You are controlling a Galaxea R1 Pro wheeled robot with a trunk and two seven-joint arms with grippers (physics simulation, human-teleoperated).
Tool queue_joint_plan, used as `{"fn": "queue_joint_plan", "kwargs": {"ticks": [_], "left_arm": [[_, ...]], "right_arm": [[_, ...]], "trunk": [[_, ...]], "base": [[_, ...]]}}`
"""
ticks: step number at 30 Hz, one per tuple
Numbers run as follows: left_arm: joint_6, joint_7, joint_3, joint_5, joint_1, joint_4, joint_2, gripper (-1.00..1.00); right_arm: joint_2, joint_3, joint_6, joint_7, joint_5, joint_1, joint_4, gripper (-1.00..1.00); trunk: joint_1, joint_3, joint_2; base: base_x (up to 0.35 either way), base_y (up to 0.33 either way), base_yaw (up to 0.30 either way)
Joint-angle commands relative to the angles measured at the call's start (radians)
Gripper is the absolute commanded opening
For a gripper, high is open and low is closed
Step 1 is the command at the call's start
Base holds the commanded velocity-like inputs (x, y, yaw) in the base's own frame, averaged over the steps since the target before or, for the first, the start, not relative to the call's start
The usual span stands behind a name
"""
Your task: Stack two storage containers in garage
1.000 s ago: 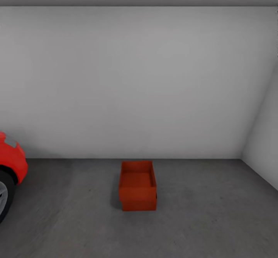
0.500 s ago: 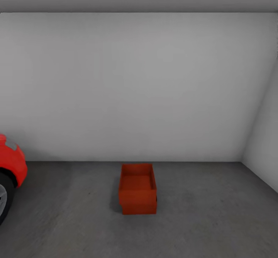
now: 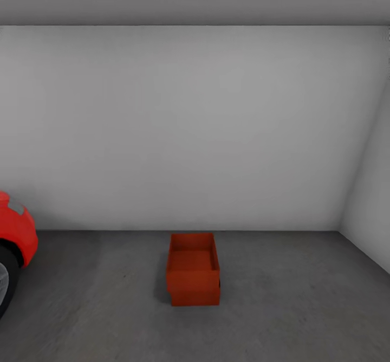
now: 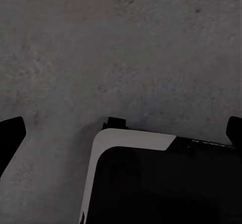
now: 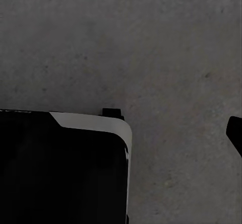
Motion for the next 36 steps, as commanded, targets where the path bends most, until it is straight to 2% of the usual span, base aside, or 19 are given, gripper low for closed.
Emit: {"fn": "queue_joint_plan", "kwargs": {"ticks": [1,12,36], "left_arm": [[-0.003,-0.004,-0.009,0.011,-0.001,0.001,0.000,1.00],[-0.004,-0.004,-0.008,0.010,-0.001,0.001,0.000,1.00],[-0.004,-0.004,-0.008,0.011,-0.001,0.001,0.000,1.00]], "right_arm": [[0.000,0.005,-0.005,-0.005,0.003,-0.002,0.003,1.00],[0.000,0.005,-0.005,-0.005,0.002,-0.002,0.003,1.00],[-0.004,0.008,-0.015,-0.006,0.009,-0.002,0.002,1.00]], "trunk": [[0.000,0.000,-0.001],[0.000,0.013,-0.001],[0.000,0.015,-0.001]], "base": [[0.000,0.000,0.000],[0.000,0.000,0.000],[0.000,0.000,0.000]]}}
